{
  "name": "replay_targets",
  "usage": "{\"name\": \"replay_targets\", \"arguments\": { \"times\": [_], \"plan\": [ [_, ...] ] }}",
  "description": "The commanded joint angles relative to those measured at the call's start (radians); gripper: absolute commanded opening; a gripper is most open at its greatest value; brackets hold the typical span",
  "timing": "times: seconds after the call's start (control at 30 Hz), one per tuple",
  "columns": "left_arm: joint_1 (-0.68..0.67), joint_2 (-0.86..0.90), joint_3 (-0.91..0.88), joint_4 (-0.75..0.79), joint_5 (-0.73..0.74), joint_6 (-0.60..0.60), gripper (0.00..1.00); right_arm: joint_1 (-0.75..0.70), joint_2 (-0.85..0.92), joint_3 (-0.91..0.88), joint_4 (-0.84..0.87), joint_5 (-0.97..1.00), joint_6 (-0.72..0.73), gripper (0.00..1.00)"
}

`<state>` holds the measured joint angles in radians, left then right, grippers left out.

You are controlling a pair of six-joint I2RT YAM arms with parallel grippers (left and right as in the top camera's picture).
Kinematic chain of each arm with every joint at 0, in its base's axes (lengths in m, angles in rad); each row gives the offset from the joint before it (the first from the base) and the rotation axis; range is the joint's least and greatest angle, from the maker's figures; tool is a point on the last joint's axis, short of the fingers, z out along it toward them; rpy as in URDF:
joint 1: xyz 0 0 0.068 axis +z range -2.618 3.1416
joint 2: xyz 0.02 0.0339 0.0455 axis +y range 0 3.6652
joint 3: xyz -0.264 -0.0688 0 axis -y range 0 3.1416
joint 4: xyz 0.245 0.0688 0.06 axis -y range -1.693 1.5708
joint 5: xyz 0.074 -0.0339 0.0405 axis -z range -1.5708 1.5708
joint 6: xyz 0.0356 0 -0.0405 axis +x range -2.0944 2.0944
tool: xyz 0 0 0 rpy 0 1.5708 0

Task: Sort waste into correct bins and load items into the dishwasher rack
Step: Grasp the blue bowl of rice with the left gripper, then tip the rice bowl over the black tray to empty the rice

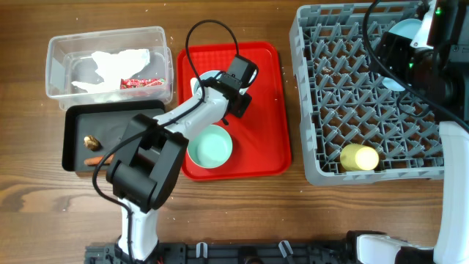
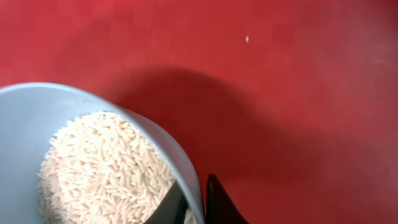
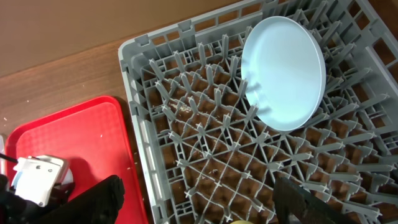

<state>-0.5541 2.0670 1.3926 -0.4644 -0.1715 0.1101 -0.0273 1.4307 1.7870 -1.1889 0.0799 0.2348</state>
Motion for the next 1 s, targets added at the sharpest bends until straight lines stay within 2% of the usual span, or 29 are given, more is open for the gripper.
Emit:
{"name": "replay_targets", "arguments": {
  "times": [0.0,0.07,0.1,0.17,0.27,0.43,0.63,0.73,0.83,0.9,0.97],
  "plan": [
    [0.000,-0.046,0.031,-0.011,-0.009,-0.018,0.14,0.000,0.004,0.005,0.006,0.017,0.012,0.80],
    [-0.007,-0.062,0.033,-0.011,-0.010,-0.026,0.22,0.000,0.004,0.005,0.006,0.014,0.012,0.80],
    [-0.007,-0.070,0.033,-0.011,-0.010,-0.040,0.22,0.000,0.004,0.005,0.006,0.008,0.012,0.80],
    [-0.007,-0.075,0.033,-0.023,0.004,-0.045,0.12,0.000,0.004,0.005,0.006,0.005,0.012,0.80],
    [-0.006,-0.071,0.032,-0.051,0.032,-0.066,0.04,0.000,0.004,0.005,0.006,0.005,0.012,0.80],
    [-0.008,-0.063,0.034,-0.063,0.032,-0.084,0.04,0.000,0.004,0.005,0.001,0.006,0.011,0.80],
    [-0.006,-0.139,0.234,-0.209,0.067,-0.239,0.04,0.000,0.004,0.005,0.001,0.006,0.011,0.80],
    [0.006,-0.198,0.247,-0.262,0.092,-0.314,0.04,0.000,0.004,0.005,0.001,0.010,0.005,0.80],
    [0.076,-0.265,0.247,-0.393,0.202,-0.417,0.04,0.000,0.004,0.005,0.001,0.010,0.001,0.80],
    [0.198,-0.323,0.247,-0.535,0.383,-0.436,0.04,0.000,0.004,0.005,0.001,0.010,0.000,0.80],
    [0.327,-0.357,0.247,-0.656,0.468,-0.428,0.04,0.000,0.004,0.005,0.001,0.010,0.001,0.80]
  ]
}}
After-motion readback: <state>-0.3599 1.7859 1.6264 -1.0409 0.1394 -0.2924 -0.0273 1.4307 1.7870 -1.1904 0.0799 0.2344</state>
